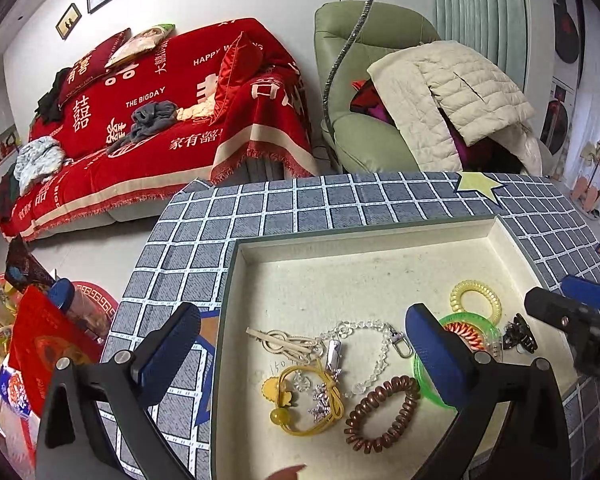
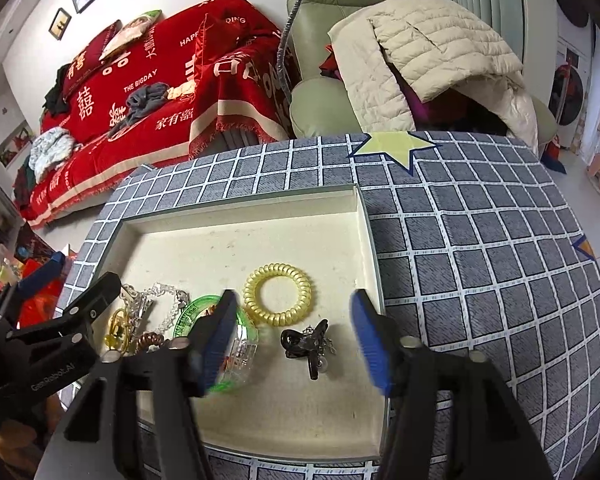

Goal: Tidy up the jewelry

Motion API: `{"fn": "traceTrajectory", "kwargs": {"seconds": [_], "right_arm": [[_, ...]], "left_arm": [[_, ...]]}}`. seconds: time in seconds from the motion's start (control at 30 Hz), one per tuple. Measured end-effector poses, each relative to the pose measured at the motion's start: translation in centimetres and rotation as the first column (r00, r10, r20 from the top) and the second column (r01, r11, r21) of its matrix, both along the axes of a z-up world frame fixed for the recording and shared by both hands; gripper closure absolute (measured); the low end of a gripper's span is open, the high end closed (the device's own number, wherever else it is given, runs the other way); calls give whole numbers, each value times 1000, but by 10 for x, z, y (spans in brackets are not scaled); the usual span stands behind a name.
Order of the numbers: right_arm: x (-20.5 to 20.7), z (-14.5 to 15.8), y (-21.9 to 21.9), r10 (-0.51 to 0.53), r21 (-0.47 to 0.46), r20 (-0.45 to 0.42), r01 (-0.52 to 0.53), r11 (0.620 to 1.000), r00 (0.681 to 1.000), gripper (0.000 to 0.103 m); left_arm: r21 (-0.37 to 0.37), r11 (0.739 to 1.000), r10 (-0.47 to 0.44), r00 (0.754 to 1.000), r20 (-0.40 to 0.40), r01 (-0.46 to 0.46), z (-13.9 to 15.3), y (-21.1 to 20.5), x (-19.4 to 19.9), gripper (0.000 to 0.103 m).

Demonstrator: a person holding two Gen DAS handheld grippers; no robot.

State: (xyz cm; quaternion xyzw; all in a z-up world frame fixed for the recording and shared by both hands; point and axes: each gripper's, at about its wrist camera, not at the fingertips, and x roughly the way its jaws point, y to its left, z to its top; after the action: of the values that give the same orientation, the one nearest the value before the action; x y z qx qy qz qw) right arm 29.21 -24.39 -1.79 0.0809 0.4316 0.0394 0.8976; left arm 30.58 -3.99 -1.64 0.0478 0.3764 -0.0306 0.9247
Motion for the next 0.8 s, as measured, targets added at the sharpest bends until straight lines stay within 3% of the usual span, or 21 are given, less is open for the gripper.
{"fn": "traceTrajectory", "kwargs": {"seconds": [0.13, 0.53, 0.8], "right_arm": [[-11, 7, -1, -19, 14, 63, 18, 1000, 998, 12], [-37, 18, 4, -28, -16, 144, 30, 999, 989, 10], [-69, 33, 10, -39, -44, 184, 48, 998, 982, 10]], "left_arm": [[4, 1000, 1, 1000, -6, -1, 0, 0, -4, 0], [11, 1000, 19, 999, 41, -20, 13, 6, -38, 0], [-31, 998, 57, 995, 79, -55, 23, 16, -74, 0]]}}
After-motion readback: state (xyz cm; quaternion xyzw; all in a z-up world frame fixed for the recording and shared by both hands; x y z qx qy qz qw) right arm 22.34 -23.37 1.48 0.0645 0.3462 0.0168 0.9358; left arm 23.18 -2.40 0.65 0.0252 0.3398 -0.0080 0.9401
